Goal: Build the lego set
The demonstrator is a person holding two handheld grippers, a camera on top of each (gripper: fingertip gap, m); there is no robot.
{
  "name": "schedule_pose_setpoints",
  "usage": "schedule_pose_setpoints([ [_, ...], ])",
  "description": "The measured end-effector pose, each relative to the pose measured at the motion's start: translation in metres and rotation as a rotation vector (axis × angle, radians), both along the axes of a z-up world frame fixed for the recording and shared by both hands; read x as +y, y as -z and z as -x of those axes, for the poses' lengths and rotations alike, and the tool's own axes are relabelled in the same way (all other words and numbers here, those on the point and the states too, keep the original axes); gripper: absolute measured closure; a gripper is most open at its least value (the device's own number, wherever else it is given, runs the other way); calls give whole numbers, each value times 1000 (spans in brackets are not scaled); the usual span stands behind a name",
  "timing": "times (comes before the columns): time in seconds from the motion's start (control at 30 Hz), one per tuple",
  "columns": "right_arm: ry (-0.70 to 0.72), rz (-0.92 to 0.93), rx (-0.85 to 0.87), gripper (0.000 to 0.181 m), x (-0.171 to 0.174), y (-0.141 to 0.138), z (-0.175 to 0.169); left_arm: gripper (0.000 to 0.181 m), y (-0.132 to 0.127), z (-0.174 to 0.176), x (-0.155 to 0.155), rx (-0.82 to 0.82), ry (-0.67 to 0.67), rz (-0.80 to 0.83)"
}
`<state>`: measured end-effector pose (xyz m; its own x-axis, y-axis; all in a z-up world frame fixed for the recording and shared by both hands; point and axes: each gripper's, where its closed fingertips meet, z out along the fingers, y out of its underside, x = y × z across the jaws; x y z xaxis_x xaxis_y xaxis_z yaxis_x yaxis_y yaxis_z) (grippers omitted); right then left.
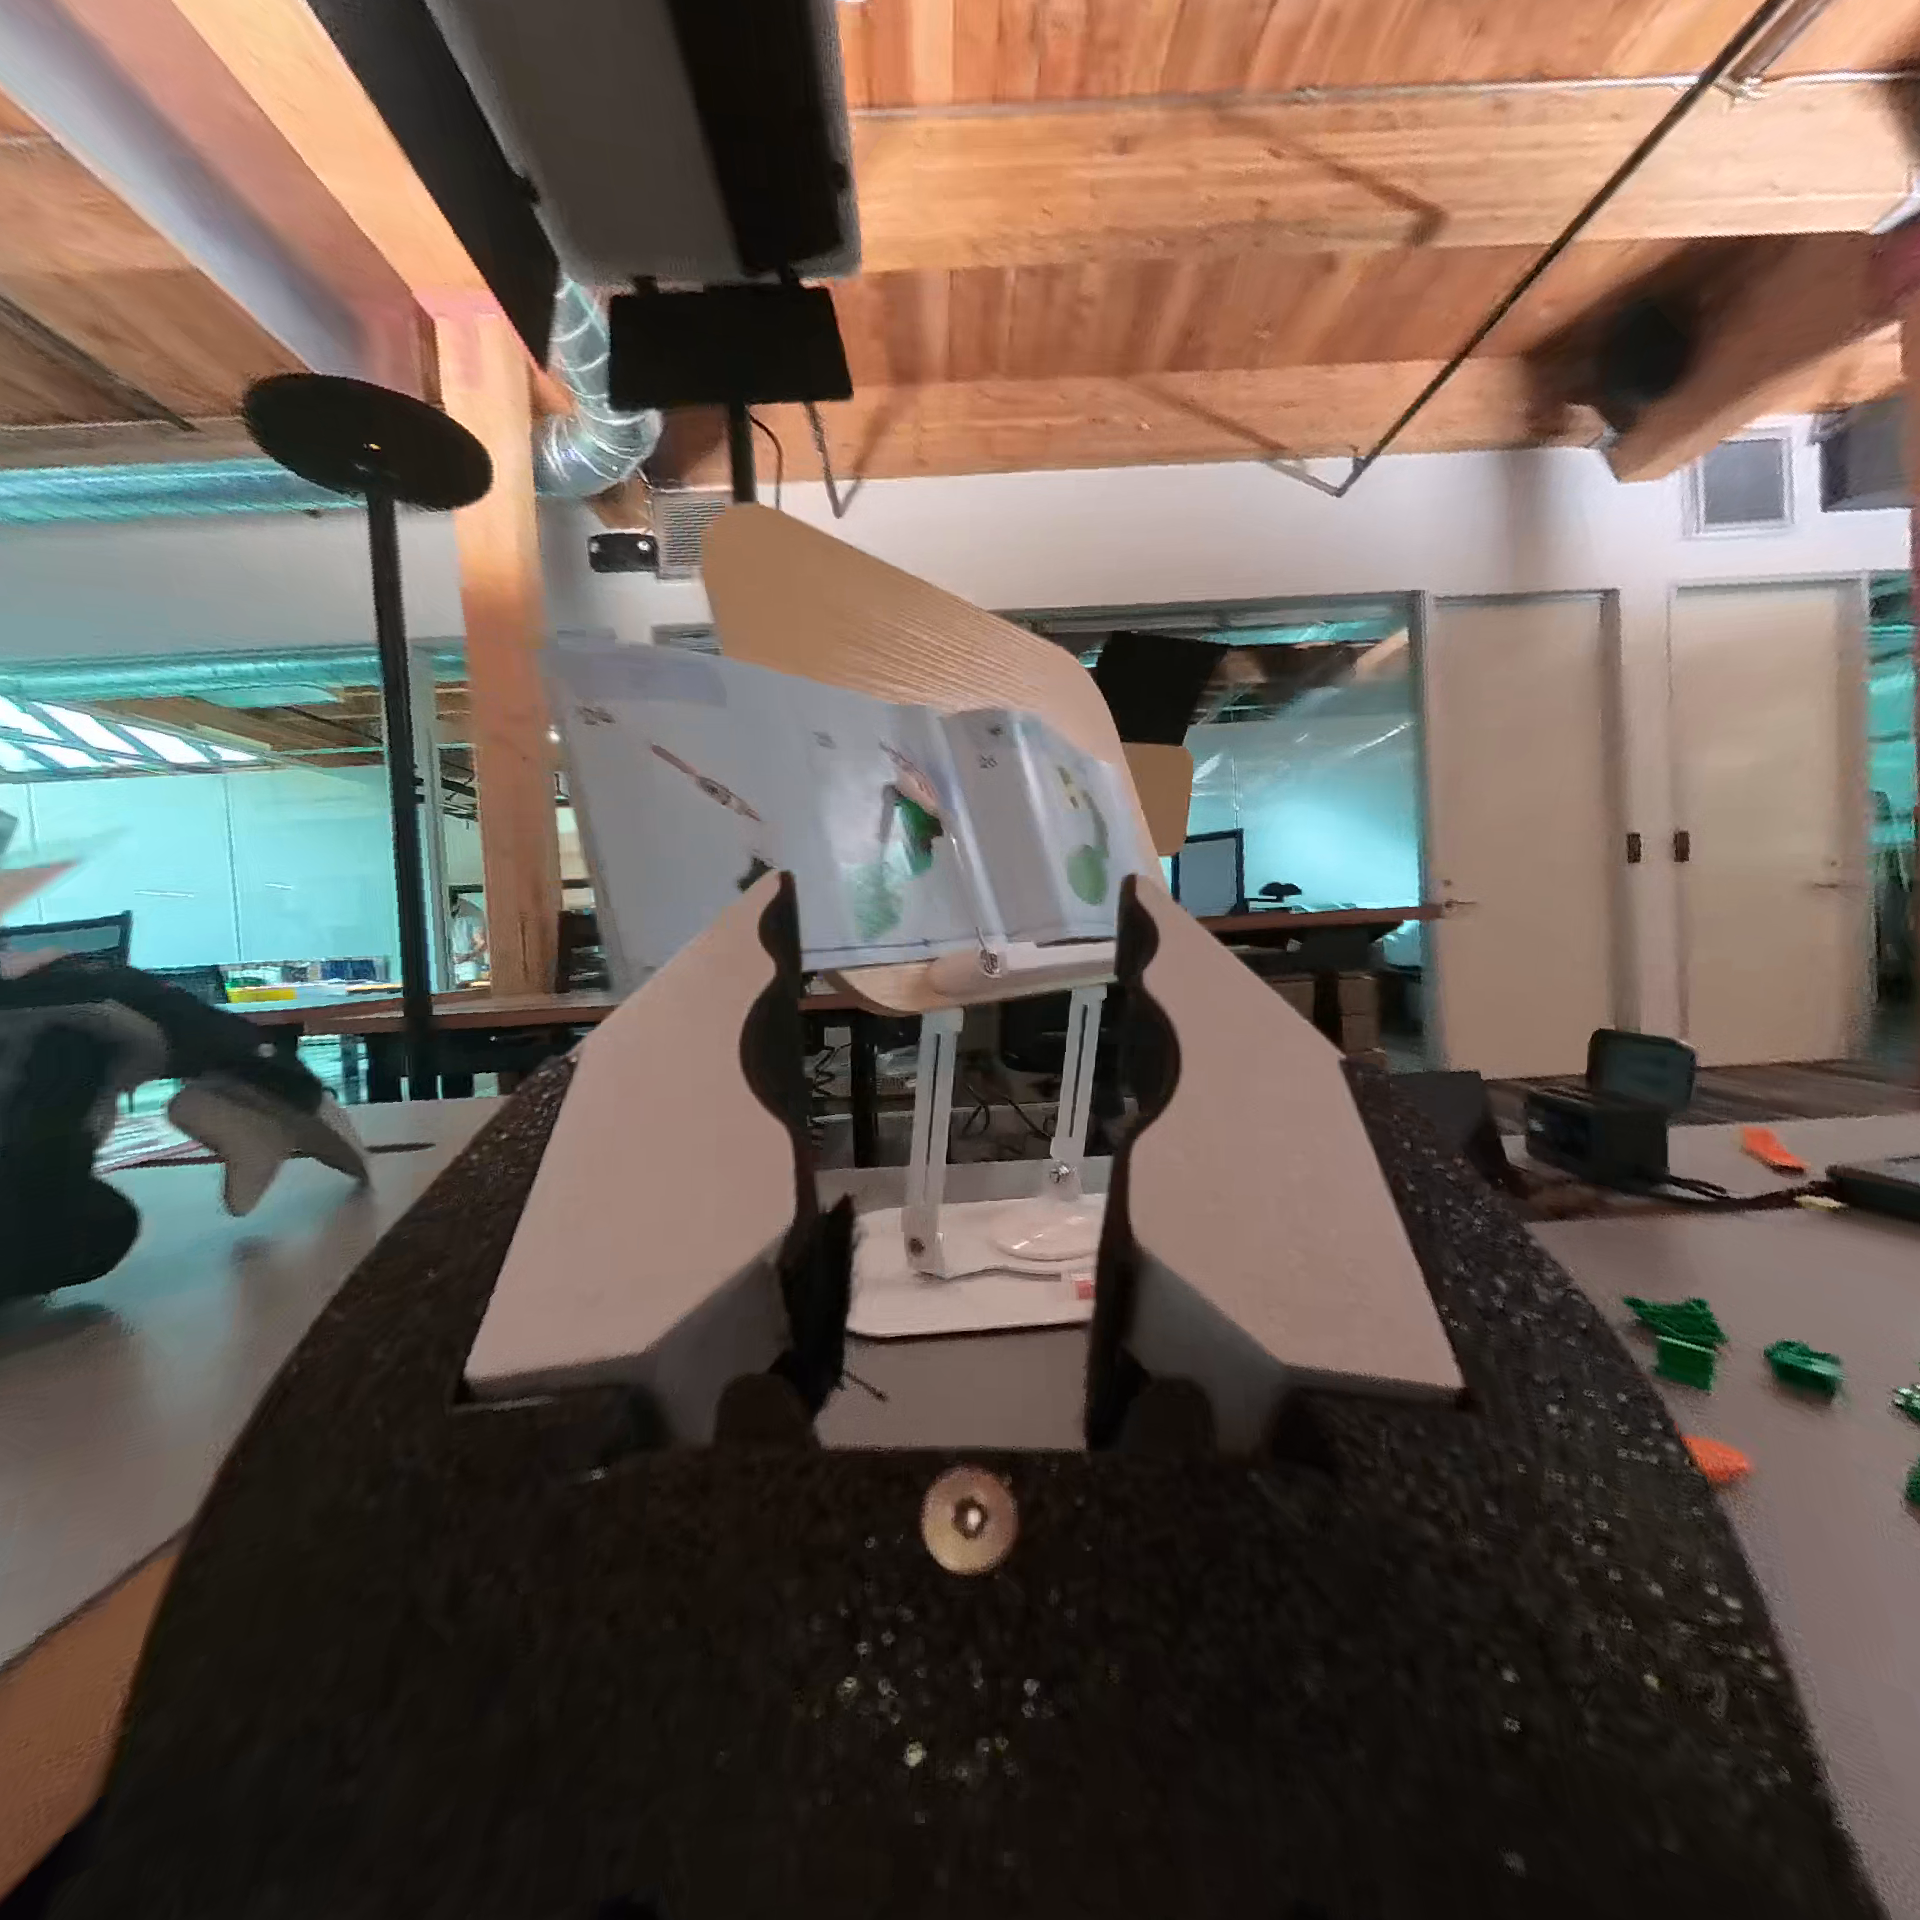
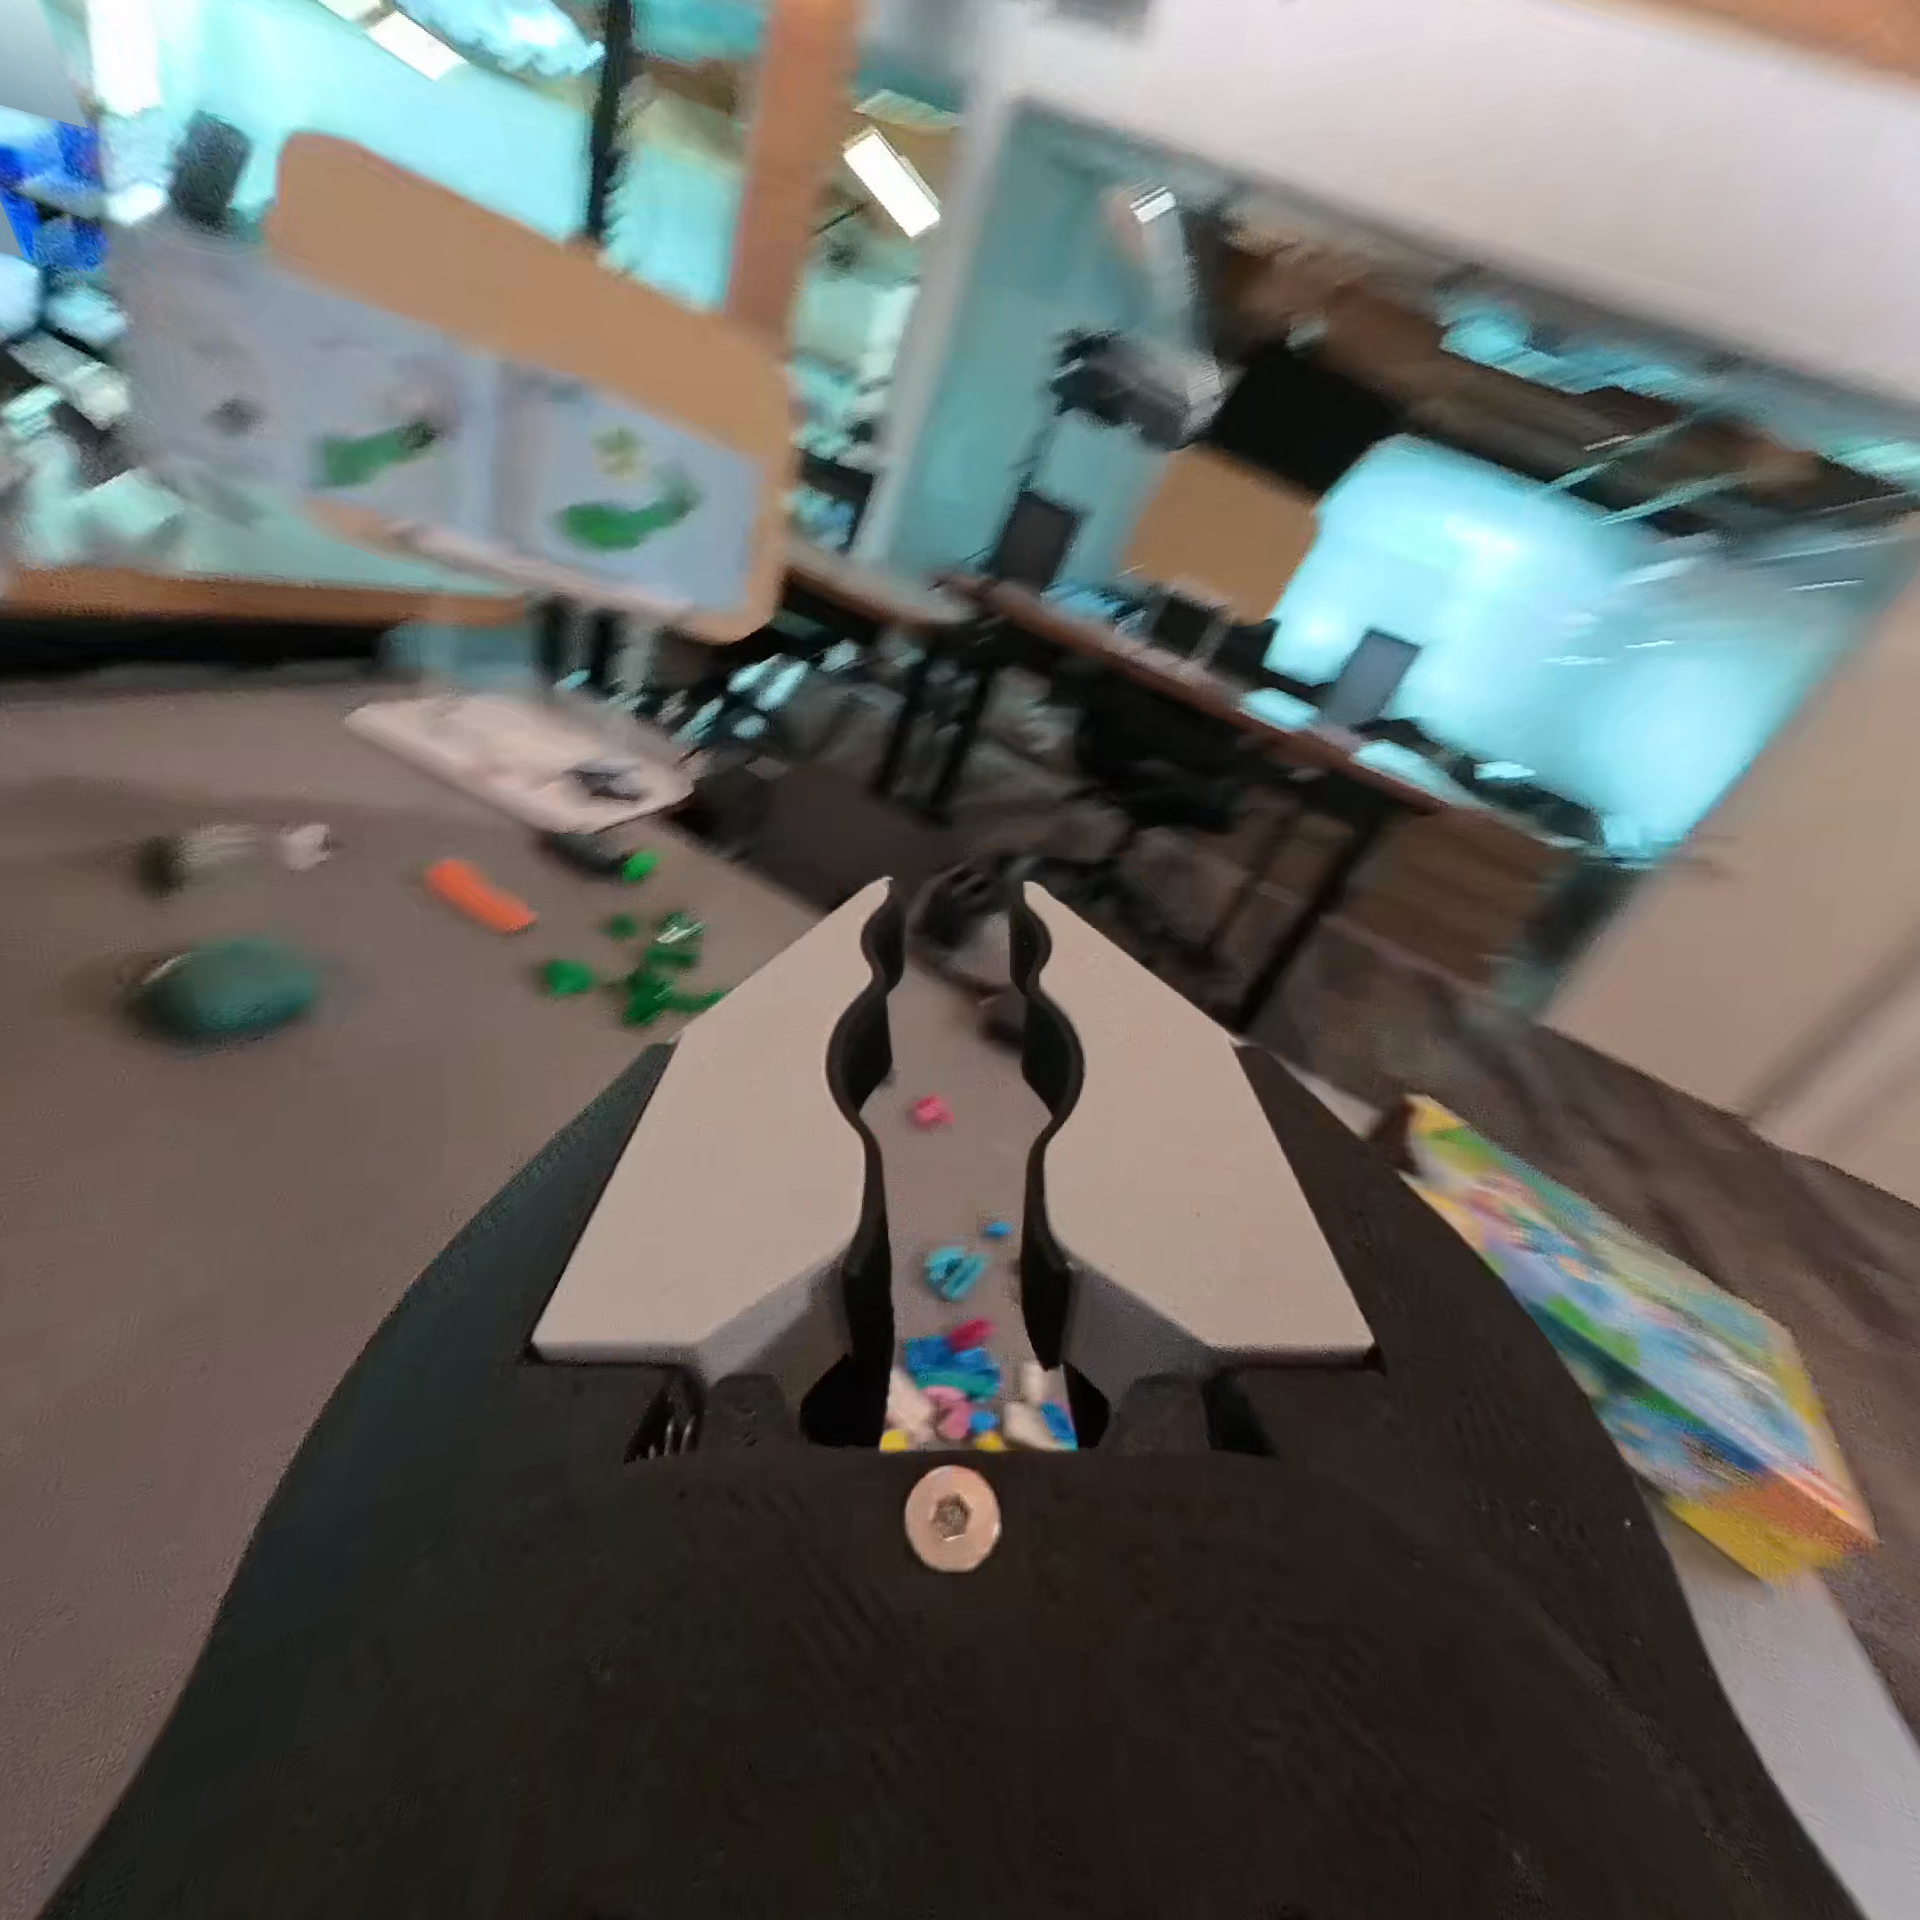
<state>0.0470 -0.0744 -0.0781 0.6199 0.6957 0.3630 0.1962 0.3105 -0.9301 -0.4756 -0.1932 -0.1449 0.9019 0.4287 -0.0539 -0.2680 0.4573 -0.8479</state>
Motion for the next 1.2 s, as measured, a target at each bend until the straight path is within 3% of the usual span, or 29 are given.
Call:
schedule_pose_setpoints([
  [0.1, -116, 41, -167, 160, -2, 42, 53, 122, -4, -8, -23, -47, 81, -6],
  [0.23, -138, 3, -183, 161, 5, 64, 113, 126, 11, -27, -34, -156, 240, 114],
  [0.33, -203, -10, -176, 161, 2, 73, 155, 120, 53, -58, -12, -282, 375, 383],
  [0.5, -288, 14, -172, 163, -1, 84, 199, 112, 123, -101, 22, -342, 407, 775],
  [0.6, -323, 121, -251, 162, 4, 112, 208, 109, 146, -107, 31, -342, 385, 885],
  [0.77, -311, 329, -352, 161, 20, 159, 197, 111, 157, -103, 38, -369, 364, 945],
  [1.03, -265, 380, -321, 161, 36, 180, 182, 122, 191, -89, 50, -357, 194, 1238],
  [1.2, -264, 387, -315, 161, 48, 184, 185, 124, 184, -82, 61, -323, 156, 1298],
])
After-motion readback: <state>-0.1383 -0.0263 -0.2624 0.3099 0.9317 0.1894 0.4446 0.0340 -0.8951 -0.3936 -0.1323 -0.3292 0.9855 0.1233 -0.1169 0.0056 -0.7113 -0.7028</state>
